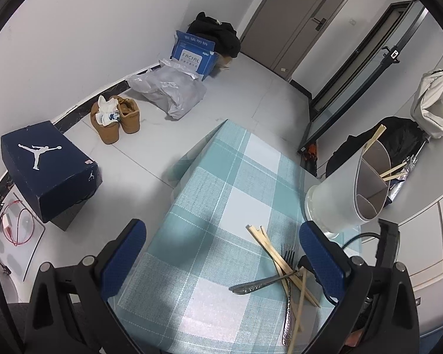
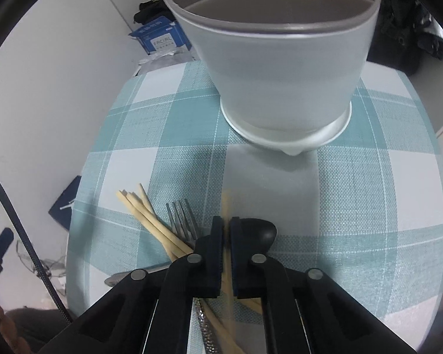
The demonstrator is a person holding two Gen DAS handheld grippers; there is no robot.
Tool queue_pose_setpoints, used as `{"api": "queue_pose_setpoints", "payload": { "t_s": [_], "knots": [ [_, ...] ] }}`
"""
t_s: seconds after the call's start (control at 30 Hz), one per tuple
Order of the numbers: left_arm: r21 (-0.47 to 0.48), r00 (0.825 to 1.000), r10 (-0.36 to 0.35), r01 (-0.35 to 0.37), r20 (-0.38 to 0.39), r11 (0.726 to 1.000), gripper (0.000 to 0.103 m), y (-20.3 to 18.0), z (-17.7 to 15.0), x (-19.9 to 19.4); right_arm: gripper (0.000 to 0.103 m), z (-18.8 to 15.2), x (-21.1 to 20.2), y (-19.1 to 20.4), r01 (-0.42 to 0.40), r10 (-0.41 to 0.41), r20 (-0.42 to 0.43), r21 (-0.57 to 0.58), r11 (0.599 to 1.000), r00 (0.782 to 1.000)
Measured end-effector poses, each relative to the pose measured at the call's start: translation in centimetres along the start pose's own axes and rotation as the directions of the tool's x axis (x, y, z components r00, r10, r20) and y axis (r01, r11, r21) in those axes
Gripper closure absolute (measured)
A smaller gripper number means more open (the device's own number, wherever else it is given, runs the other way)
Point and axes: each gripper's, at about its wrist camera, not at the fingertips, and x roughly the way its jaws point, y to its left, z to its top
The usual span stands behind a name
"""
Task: Organize utensils
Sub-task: 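Close the right tool on a wooden chopstick and lift it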
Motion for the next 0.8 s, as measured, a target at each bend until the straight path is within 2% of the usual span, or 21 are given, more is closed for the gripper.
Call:
{"api": "queue_pose_setpoints", "payload": {
  "t_s": [0.23, 0.47, 0.57, 0.67, 0.8],
  "knots": [
    [0.035, 1.0, 0.016, -0.017, 0.019, 0.999, 0.001, -0.3, -0.1, 0.0, 0.1, -0.1, -2.0, -1.0, -0.022, 0.023, 0.047, -0.023, 0.999, 0.999],
    [0.109, 0.999, 0.026, -0.029, 0.023, 0.994, 0.001, -1.6, -0.9, 0.2, 0.1, -0.7, -5.3, -3.6, -0.099, 0.095, 0.121, 0.029, 0.995, 0.988],
    [0.174, 0.999, 0.029, -0.031, 0.017, 0.984, 0.001, -2.7, -1.6, 0.5, 0.1, -1.2, -6.6, -5.1, -0.14, 0.128, 0.161, 0.06, 0.988, 0.979],
    [0.211, 1.0, 0.001, 0.003, -0.02, 0.977, 0.001, -3.4, -2.2, 0.9, 0.1, -1.5, -7.4, -6.2, -0.178, 0.159, 0.186, 0.09, 0.98, 0.97],
    [0.284, 0.998, 0.018, -0.001, -0.055, 0.959, 0.001, -4.4, -3.6, 1.9, 0.1, -2.1, -8.1, -8.1, -0.268, 0.23, 0.237, 0.144, 0.953, 0.944]
  ]
}}
